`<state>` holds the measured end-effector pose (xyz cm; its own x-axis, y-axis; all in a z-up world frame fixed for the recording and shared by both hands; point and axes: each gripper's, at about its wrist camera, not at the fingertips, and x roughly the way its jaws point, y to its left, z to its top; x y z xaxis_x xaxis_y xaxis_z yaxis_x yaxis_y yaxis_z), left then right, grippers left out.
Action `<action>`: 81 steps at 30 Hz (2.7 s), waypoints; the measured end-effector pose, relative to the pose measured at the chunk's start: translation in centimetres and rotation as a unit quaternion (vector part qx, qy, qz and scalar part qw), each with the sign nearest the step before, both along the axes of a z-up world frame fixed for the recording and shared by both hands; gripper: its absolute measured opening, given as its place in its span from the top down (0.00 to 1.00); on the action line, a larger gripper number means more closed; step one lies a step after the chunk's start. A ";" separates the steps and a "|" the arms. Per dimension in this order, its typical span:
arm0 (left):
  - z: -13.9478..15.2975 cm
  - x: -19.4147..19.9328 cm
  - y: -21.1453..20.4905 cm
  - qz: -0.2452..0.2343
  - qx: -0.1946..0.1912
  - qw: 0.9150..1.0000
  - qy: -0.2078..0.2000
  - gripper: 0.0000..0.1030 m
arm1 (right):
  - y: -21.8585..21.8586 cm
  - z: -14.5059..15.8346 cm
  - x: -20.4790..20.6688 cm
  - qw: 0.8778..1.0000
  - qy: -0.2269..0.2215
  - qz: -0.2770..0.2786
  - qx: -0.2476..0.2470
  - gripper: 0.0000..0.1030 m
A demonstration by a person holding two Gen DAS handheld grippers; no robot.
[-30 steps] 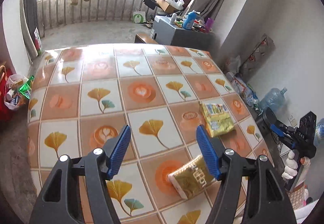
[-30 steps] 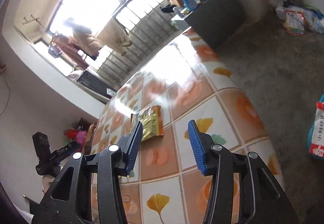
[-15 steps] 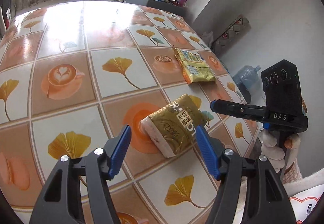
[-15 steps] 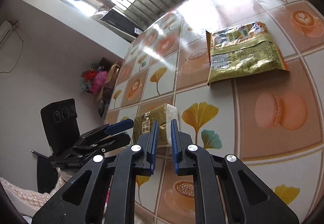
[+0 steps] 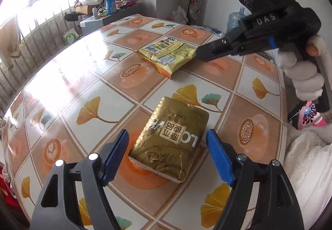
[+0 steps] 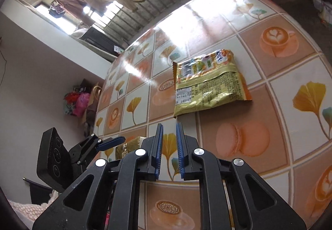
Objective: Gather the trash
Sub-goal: 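Move both tools back toward the gold snack bag on the table, then grasp the gold snack bag with the left gripper while the right gripper grasps the yellow-green bag, then carry the gold bag and yellow-green bag over to the blue wastebasket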
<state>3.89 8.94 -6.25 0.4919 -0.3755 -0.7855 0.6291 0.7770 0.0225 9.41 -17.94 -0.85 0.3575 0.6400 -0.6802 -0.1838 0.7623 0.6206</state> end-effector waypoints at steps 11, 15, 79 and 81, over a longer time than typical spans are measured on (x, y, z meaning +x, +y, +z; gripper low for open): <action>-1.1 2.0 0.3 0.044 -0.005 0.999 0.019 0.30 | -0.6 -2.1 4.2 0.990 -0.006 -0.077 -0.116 0.55; -0.9 3.0 0.6 0.079 -0.004 0.997 0.024 0.35 | 1.7 -1.8 4.5 0.980 -0.052 -0.059 -0.184 0.56; 5.8 6.9 -4.5 0.157 -0.057 0.986 -0.021 0.46 | -10.8 5.1 -2.4 0.962 -0.169 -0.204 -0.073 0.96; 6.1 7.2 -5.7 0.143 -0.054 0.988 -0.024 0.46 | -11.4 5.0 -2.6 0.961 -0.168 -0.210 -0.068 0.96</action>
